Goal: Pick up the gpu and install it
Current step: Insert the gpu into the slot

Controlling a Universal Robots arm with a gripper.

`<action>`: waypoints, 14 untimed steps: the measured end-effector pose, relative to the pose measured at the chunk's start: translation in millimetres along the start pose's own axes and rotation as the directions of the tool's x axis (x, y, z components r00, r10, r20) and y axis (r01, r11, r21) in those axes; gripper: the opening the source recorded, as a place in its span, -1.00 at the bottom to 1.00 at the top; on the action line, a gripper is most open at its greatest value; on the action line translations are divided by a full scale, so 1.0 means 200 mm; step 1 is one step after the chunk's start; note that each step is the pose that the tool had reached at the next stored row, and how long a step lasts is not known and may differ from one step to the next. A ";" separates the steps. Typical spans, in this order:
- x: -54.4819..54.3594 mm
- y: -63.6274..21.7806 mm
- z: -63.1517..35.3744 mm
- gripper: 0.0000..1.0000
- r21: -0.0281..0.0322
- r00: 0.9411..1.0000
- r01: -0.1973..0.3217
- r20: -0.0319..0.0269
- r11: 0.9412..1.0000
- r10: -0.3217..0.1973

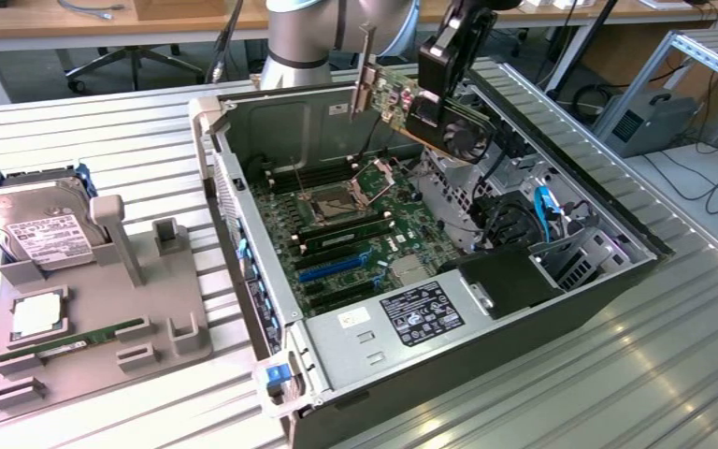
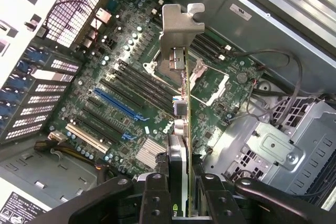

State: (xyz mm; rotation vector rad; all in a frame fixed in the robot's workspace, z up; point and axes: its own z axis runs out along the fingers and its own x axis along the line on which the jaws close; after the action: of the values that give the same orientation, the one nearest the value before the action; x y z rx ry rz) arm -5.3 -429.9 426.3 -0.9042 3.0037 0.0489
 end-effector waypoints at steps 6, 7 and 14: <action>0.00 0.000 0.000 -0.46 0.000 1.000 0.015 0.000 1.000 -0.015; 0.00 0.000 0.000 -0.46 0.000 1.000 0.018 -0.001 1.000 -0.018; 0.00 0.000 0.001 -0.46 -0.001 0.999 0.038 -0.001 0.999 -0.038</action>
State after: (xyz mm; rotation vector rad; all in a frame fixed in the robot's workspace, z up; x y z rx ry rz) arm -5.4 -429.9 426.1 -0.9620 2.9863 0.0492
